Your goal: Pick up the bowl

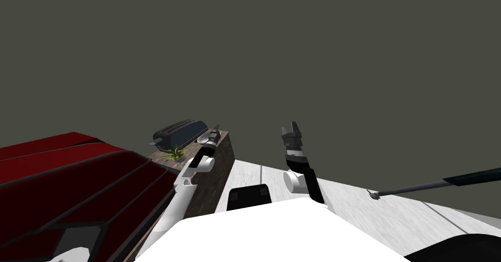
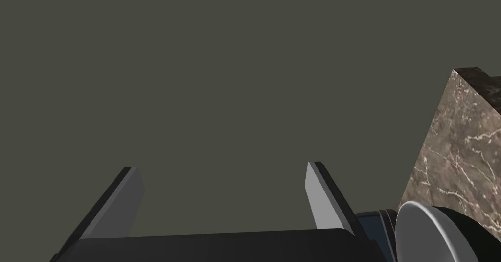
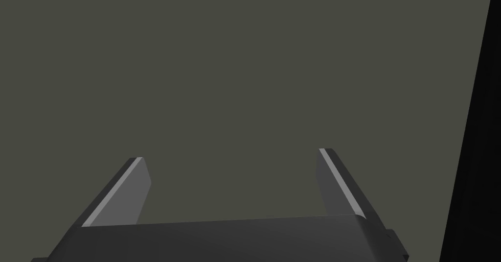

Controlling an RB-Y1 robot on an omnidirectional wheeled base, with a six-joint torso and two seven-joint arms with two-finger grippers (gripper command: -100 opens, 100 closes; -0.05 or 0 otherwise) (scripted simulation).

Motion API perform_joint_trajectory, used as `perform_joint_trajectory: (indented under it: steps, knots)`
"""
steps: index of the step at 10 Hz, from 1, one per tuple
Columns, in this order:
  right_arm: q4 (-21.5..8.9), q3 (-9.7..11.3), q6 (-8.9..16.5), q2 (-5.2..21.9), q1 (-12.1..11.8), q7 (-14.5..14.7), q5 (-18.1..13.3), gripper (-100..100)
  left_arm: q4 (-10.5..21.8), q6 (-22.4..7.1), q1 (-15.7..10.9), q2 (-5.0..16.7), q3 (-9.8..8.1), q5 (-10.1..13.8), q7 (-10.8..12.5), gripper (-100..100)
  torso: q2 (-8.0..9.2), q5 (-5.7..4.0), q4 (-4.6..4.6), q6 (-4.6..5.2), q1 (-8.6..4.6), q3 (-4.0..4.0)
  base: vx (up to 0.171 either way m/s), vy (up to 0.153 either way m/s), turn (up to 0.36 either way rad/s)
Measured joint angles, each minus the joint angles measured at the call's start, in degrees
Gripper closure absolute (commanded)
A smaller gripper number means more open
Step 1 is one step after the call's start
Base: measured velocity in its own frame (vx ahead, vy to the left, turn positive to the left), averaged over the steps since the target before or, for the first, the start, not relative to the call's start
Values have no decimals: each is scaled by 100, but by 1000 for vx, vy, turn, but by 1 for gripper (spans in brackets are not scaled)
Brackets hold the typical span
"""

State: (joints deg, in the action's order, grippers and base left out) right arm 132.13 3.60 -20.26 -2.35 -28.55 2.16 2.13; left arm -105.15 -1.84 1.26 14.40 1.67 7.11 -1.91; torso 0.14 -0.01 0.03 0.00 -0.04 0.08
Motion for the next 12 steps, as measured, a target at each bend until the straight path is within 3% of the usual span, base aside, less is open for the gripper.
perform_joint_trajectory:
  steps: [4,12]
  knots:
    - [0,0,0,0,0,0,0,0,514,-444,-435,236,-47,120,125,-100,-9,1,-2,-1,4,-5,-28,-4,1]
    - [0,0,0,0,0,0,0,0,1917,-1505,-1576,701,-146,389,407,-100,-7,0,-1,-1,0,-4,-29,-10,-1]
